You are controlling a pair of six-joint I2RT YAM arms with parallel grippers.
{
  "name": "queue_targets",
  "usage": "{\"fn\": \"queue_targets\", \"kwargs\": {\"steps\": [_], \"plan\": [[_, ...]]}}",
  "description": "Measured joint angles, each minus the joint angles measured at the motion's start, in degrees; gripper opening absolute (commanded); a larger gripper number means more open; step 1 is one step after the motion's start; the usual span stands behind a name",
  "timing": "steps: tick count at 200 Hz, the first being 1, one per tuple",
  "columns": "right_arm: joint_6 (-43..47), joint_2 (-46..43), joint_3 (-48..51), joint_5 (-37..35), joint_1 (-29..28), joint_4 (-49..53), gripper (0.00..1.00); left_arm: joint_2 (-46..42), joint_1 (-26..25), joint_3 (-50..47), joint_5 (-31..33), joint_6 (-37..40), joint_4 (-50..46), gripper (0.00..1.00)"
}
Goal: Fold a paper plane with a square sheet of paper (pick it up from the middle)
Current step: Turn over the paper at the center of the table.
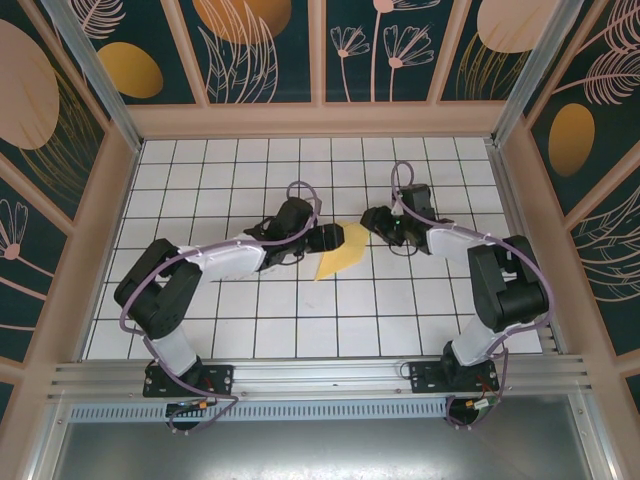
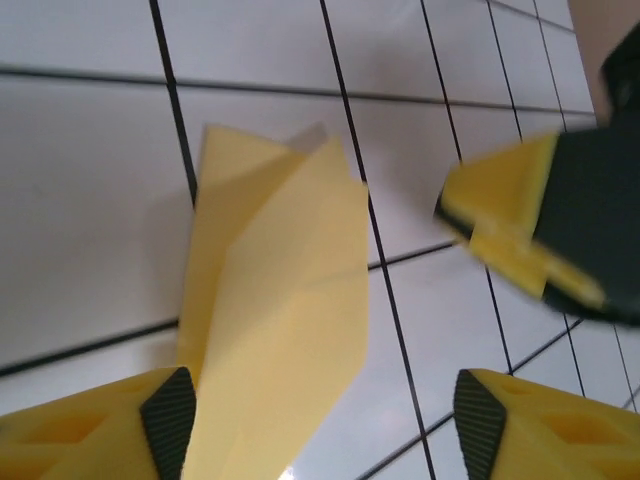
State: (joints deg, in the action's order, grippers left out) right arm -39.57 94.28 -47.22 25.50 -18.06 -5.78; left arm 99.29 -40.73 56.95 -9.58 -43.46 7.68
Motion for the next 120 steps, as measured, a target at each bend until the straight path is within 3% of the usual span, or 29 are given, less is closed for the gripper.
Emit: {"fn": "queue_targets", "kwargs": {"steps": [44,120], "plan": [[-5.07,4.50,-0.39,1.31,-4.39,-1.49,0.45,-0.70,2.54,-0.17,2.86,-0.63,-0.48,0.93],[-9.31,10.12,-2.93,2.03,-5.68,-3.34,0.41,-3.58,3.19,-2.40,3.89,-0.70,-0.48,0.94]]}}
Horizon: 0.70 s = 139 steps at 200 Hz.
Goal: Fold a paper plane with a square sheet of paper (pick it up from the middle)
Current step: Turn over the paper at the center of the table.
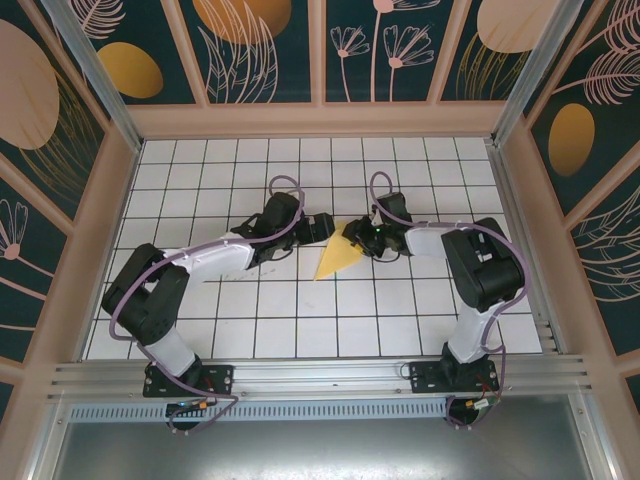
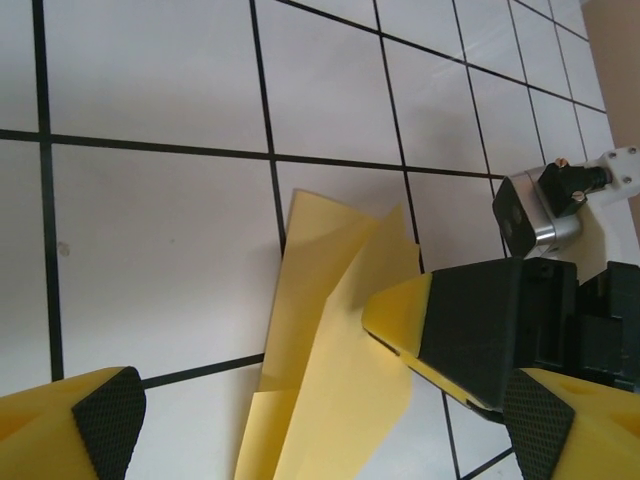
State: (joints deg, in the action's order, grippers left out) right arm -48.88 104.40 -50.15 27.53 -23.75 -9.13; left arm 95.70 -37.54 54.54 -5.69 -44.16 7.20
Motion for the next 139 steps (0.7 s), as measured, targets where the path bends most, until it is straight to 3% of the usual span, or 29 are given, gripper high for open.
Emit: {"fn": "queue_targets", "kwargs": {"steps": [139], "plan": [[-4.17,1.57,-0.50,5.38,-1.27,-7.63,0.34,0.02,1.95,-0.04,-0.02,-0.48,-1.07,0.96]]}}
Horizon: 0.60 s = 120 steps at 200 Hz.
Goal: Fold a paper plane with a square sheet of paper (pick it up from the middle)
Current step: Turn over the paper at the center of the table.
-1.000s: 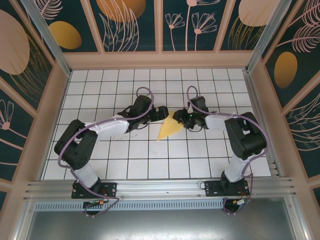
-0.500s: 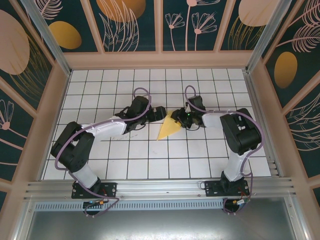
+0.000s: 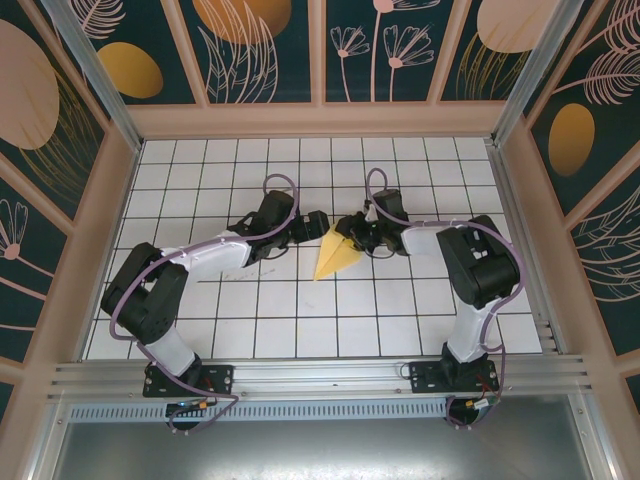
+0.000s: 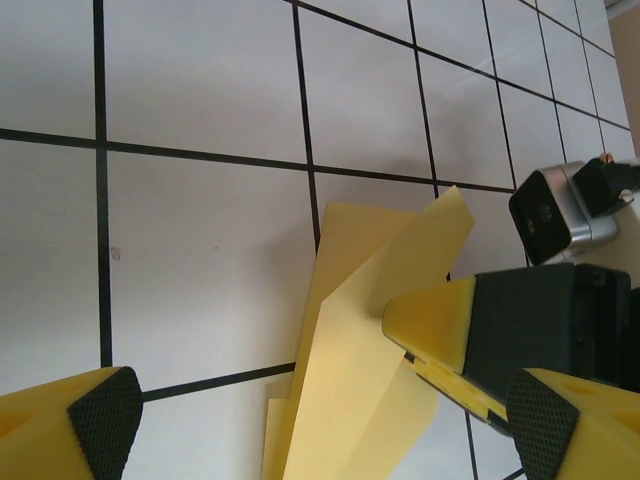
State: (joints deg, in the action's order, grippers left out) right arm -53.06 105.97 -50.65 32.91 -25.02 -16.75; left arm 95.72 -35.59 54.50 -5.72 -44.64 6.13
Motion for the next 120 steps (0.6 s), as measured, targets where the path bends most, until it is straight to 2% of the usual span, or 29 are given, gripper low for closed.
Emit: {"fn": "queue_targets", "kwargs": {"steps": [46,68,84,120], "plan": [[0.00,1.62,0.92,0.15,-1.81,-1.01,0.27,0.00,0.70,-0.24,-0.02,-0.66,-0.07,0.98],[0.31,2.21,0.94,0.13,-2.21,-1.03,0.12,0.00,0.83,-0.63,-0.09,-0.83,-0.09,0.99],[0.52,2.16,1.09,-0.28,-2.21,-1.31,0.07,0.00,1.11,-0.76,-0.81,-1.07,-0.50,0.98],[2.82,-1.60,3.04,-0.90,-1.16,-1.66,0.03,-2.21,1.77,-0.76,-4.37,-1.51,-1.90,0.99]]}}
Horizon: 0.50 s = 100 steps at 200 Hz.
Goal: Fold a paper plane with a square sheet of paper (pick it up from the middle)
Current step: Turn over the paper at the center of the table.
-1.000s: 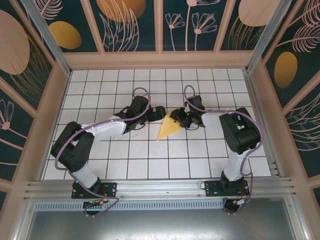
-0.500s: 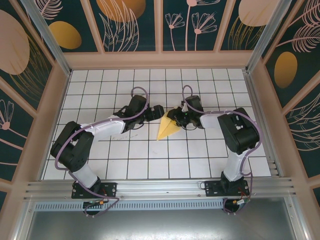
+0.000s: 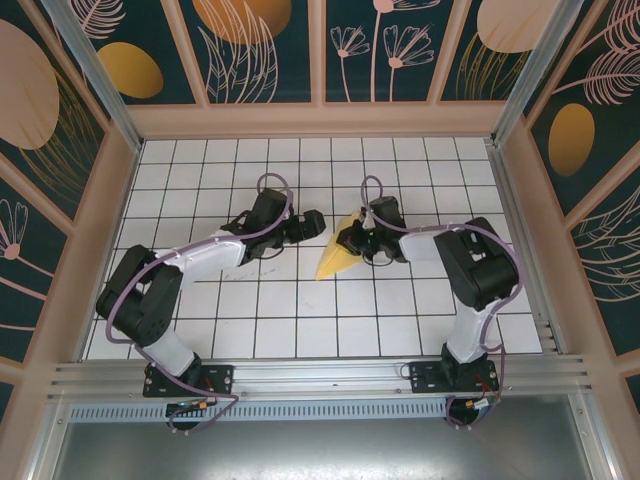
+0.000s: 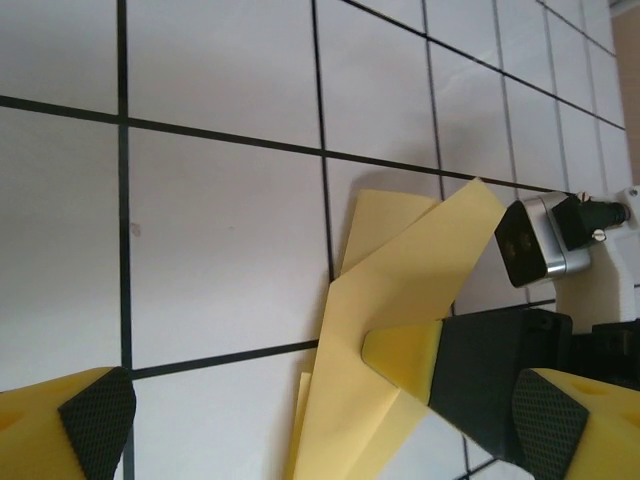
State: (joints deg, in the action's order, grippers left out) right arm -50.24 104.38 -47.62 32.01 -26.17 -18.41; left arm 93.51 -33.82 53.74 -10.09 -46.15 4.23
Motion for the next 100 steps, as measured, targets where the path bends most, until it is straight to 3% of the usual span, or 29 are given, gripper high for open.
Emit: {"fn": "queue_targets", "kwargs": {"steps": [53,100], "plan": [[-0.33,-7.96,0.52,10.45,7.87,-14.25,0.03,-4.11,0.13,-0.24,-9.62,-4.94,4.22,0.99],[-3.34,-9.90,-1.44,19.02,8.35,-20.76,0.03,-4.39,0.13,-0.66,-18.38,-11.82,12.94,0.99]]}}
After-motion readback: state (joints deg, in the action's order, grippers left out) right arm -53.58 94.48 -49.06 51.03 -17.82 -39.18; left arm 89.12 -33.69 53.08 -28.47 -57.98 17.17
